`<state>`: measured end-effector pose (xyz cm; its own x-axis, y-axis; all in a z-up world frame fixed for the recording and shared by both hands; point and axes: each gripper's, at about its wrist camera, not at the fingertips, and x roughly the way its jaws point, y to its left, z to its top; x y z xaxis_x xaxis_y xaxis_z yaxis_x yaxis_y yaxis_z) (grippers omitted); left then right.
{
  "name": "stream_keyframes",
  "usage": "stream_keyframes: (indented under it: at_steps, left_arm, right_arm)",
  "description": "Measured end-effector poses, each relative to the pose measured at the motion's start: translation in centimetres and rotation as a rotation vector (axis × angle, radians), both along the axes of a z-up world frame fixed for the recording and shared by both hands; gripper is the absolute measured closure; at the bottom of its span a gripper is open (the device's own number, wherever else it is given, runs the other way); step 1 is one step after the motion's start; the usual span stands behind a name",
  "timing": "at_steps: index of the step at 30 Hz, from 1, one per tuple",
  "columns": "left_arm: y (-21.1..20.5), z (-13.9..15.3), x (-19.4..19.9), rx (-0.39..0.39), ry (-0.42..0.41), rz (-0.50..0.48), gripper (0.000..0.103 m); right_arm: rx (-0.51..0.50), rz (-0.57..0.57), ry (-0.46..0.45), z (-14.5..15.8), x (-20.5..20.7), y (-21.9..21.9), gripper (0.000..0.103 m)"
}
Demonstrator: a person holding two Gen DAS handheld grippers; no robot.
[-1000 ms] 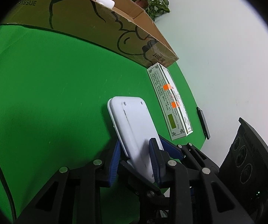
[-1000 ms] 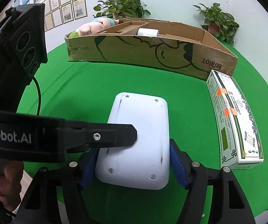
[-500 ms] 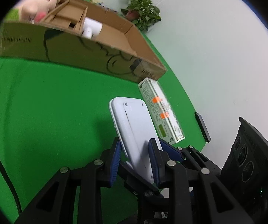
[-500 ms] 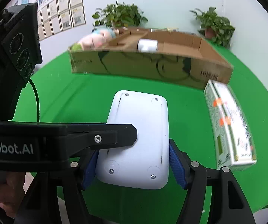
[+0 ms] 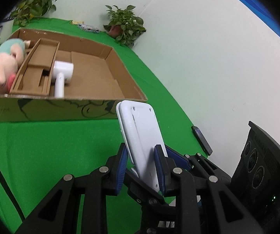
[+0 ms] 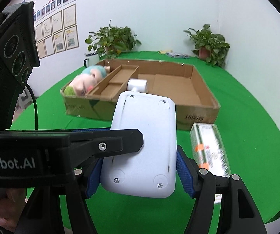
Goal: Organize objects
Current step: 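Carry the white device with the left gripper over the box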
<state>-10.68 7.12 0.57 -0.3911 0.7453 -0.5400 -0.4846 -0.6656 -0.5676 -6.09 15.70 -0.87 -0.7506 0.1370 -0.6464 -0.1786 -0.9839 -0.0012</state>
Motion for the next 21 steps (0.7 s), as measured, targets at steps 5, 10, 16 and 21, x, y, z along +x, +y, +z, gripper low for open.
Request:
stream_keyframes:
  at_steps: [5, 10, 16, 21]
  left_arm:
    - [0.3, 2.3, -1.2, 0.0, 0.049, -0.014, 0.077]
    - [0.5, 4.8, -3.1, -0.008, 0.102, -0.021, 0.077]
    - [0.8, 7.5, -6.3, -0.02, 0.142, -0.022, 0.077]
    - [0.9, 9.3, -9.2, -0.023, 0.152, -0.015, 0.077]
  right_arm:
    - [0.025, -0.022, 0.04, 2.4, -0.6, 0.8, 0.038]
    - [0.048, -0.027, 0.085, 4.9, -1.8, 1.6, 0.038]
    - [0.066, -0.02, 0.12, 8.1, -4.7, 2.9, 0.038]
    - [0.071, -0.007, 0.129, 10.7, -8.0, 4.2, 0.038]
